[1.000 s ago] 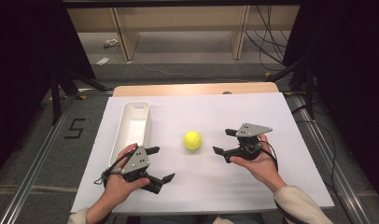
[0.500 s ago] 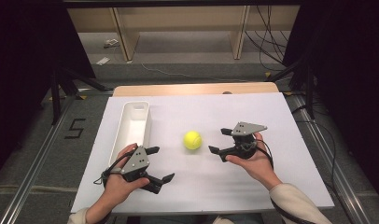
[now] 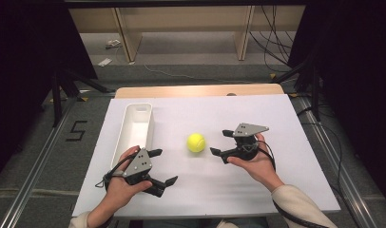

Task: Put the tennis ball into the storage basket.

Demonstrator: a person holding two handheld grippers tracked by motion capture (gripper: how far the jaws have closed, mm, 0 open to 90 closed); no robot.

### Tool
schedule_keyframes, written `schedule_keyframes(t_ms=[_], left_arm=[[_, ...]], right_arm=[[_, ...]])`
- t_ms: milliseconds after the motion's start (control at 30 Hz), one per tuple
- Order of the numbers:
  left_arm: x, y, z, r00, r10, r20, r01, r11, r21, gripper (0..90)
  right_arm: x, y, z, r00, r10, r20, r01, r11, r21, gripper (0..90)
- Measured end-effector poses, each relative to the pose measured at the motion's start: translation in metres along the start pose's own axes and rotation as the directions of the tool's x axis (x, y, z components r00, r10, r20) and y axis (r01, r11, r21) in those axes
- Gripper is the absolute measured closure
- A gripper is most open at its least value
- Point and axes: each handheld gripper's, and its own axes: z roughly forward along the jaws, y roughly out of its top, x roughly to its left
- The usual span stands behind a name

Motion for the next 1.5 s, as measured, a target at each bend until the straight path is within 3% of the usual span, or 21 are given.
schedule_keyframes(t_ms=[1500], left_arm=[[0.0, 0.0, 0.001, 1.0, 0.0, 0.005, 0.0, 1.0, 0.002, 0.0]], right_arm=[[0.002, 0.006, 0.034, 0.9996, 0.004, -0.027, -0.003, 0.999, 0.037, 15.4]])
